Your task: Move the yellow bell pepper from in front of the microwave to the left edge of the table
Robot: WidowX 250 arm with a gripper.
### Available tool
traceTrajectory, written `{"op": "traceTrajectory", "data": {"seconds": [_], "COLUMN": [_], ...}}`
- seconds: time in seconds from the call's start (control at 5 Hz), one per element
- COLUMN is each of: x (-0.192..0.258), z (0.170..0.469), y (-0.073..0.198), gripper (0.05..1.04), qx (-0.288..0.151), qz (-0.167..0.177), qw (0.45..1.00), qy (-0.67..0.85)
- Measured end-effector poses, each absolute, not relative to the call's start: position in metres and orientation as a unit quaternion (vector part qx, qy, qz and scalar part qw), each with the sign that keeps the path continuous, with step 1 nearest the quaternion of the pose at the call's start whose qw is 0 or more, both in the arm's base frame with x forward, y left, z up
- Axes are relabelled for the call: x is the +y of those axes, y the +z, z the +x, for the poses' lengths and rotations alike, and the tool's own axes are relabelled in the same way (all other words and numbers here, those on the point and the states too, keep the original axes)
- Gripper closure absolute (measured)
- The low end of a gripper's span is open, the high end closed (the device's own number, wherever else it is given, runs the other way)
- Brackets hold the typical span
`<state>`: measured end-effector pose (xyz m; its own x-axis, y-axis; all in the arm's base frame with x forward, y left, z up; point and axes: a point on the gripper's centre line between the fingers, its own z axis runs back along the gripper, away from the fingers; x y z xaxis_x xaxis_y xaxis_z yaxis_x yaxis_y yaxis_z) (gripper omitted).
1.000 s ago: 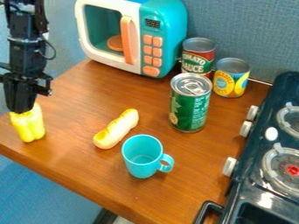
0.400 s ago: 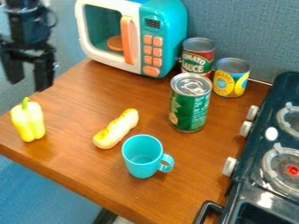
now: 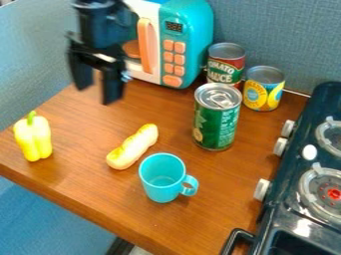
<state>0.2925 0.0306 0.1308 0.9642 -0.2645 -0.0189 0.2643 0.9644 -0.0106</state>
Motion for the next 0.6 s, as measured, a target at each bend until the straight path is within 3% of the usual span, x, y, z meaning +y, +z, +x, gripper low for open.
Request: {"op": "traceTrajectory", "data": {"seconds": [0.2, 0.6], "x": [-0.005, -0.010], "z": [0.293, 0.269], "y": [0.125, 0.106], "gripper": [0.077, 0.079], "qx": [0.009, 0.016], "qz": [-0.002, 0.021], "qw": [0.983, 0.986], "qy": [-0.182, -0.164]}}
